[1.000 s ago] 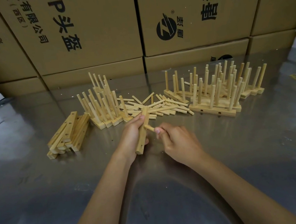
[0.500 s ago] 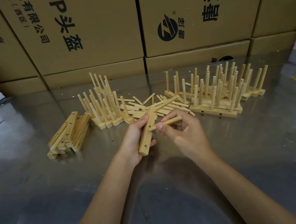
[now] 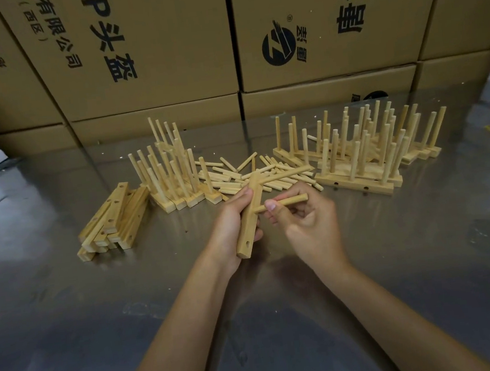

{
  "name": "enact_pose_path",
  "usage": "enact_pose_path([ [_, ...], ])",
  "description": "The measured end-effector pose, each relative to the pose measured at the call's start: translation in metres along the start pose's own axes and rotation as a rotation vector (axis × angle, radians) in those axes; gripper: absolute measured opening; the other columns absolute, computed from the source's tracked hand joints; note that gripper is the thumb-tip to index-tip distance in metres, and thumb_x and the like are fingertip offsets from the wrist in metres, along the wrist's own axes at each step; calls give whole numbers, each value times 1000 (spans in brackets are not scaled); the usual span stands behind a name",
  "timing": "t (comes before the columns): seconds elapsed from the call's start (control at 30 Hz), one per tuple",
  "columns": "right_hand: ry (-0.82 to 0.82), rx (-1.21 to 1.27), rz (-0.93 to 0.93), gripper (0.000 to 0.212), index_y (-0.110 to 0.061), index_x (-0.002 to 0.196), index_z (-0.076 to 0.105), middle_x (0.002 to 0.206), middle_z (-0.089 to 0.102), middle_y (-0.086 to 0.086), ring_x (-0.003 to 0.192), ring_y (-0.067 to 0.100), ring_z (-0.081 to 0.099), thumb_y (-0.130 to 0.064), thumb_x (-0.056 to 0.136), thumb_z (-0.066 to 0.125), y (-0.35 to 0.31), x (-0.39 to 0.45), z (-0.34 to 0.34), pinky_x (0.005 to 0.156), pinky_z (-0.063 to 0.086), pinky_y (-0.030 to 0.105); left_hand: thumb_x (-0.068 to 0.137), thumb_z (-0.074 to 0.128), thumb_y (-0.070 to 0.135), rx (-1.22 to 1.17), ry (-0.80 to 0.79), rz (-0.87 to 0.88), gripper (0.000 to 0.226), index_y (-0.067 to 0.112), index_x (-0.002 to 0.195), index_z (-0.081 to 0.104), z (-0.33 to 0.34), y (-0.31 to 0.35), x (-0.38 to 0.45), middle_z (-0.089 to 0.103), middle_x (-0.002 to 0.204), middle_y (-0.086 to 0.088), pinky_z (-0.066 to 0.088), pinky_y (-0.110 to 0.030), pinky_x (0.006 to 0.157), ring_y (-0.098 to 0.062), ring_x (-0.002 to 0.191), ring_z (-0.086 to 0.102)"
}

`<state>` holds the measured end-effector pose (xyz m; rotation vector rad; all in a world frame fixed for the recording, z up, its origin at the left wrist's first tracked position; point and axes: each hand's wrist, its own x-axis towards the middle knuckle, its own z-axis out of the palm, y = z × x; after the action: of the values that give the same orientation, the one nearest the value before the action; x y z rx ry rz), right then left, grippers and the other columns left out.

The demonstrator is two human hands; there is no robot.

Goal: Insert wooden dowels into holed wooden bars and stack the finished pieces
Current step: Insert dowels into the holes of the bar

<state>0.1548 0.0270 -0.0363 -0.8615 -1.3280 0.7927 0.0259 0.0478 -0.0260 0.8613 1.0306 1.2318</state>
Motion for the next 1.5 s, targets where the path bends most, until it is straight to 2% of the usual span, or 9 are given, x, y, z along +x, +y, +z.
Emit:
enact_pose_path([
  [0.2,18,91,116,10,-5,91,64,77,73,5,74,18,72,-6,87,72,7,2,7,69,57,26,104,45,25,30,52,13,30,19,127,63,-2,-2,3,58,75,-1,39,-22,48,-9,57,50],
  [0.3,-72,6,212,29,-24,102,60,83,73,-2,79,6,69,-22,81,80,15,7,8,70,51,15,105,44,28,-2,112,-2,24,21,111,66,-3,0,6,63,72,1,41,-23,51,-9,56,55],
  [0.37,-94,-245,140,37,-33,108,56,89,67,-8,85,1,61,-25,80,80,24,15,-3,75,46,12,105,44,26,-85,145,-14,21,18,106,63,-8,1,9,57,67,0,40,-20,42,-9,50,49],
  [0.5,33,-889,-119,28,-14,118,63,108,62,0,107,20,52,-10,90,61,39,43,-35,93,44,36,105,44,24,-197,131,-22,23,13,116,61,-19,3,11,57,65,-1,37,-19,38,-8,49,45],
  [0.77,-157,-1362,-175,24,-13,111,71,117,60,3,115,23,45,-19,92,58,57,79,-31,94,36,38,105,45,24,-218,138,-45,22,12,115,60,-21,4,15,60,61,-1,37,-20,36,-9,47,45],
  [0.93,-84,-1315,-138,15,-14,101,67,109,54,4,109,23,45,-22,92,59,59,79,-33,89,36,36,105,43,25,-196,132,-50,24,13,117,61,-20,5,16,61,62,-1,37,-20,37,-10,49,45],
  [1.1,-124,-1001,7,16,-18,99,48,82,57,1,80,24,56,-4,92,49,40,63,-40,59,33,33,105,43,23,-228,149,-48,25,9,116,60,-22,7,14,59,61,-1,34,-19,39,-10,51,44],
  [1.27,-266,-794,-249,32,-17,112,64,98,58,-5,98,13,48,1,89,50,3,39,-38,83,40,27,105,43,22,-243,167,-48,25,8,116,60,-22,8,11,58,63,-2,34,-19,38,-10,51,43],
  [1.5,-412,-761,-412,18,-25,100,76,76,45,-12,79,9,39,-27,86,66,-9,7,-5,73,30,28,104,47,28,-206,177,-82,25,11,110,64,-23,7,11,61,67,0,45,-21,46,-10,53,48],
])
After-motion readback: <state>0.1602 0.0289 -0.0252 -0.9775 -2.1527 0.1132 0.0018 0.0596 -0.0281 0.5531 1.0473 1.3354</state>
